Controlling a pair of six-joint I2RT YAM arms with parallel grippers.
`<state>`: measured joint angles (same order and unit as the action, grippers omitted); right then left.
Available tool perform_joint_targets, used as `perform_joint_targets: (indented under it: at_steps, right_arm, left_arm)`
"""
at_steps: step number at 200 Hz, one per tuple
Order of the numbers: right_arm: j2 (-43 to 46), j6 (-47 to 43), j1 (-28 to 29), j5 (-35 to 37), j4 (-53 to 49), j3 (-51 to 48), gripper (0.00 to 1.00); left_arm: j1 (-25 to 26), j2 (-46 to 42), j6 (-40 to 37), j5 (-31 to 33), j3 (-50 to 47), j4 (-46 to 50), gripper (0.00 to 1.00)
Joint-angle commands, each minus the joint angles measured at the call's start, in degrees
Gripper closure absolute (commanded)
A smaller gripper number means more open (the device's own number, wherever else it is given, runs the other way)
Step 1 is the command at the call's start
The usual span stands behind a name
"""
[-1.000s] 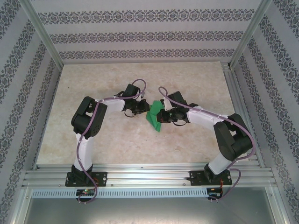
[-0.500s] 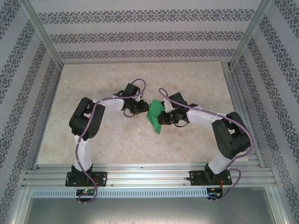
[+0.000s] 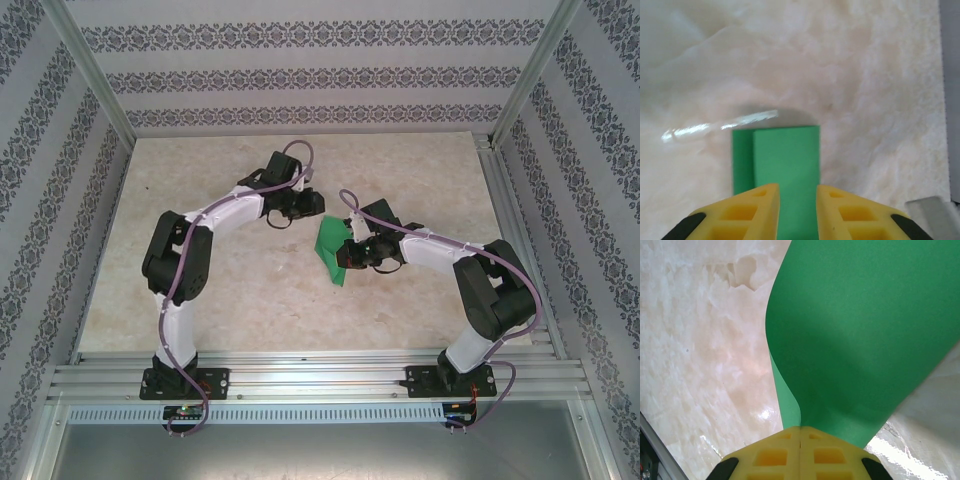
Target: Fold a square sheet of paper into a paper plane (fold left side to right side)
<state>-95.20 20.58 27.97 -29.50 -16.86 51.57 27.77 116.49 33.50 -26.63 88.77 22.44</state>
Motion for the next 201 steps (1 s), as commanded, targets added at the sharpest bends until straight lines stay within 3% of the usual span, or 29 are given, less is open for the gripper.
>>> perform_joint_targets:
  at_steps: [1, 91, 201]
  right_arm:
    - [-0.60, -1.59, -0.28, -1.18, 0.66, -0.68, 0.99]
    - [-1.23, -1.86, 0.25, -1.00, -0.02, 0.26, 0.99]
    - [-3.08, -3.15, 2.31, -2.14, -2.17, 4.26, 0.99]
  left_arm:
    - [1.75, 5.08, -1.54, -3.07, 5.94, 2.74, 0.74]
    - [3.60, 15.58, -2.88, -6.77, 13.37, 5.88, 0.75]
    - [3.59, 17.55, -8.99, 1.08, 16.08, 15.91, 0.74]
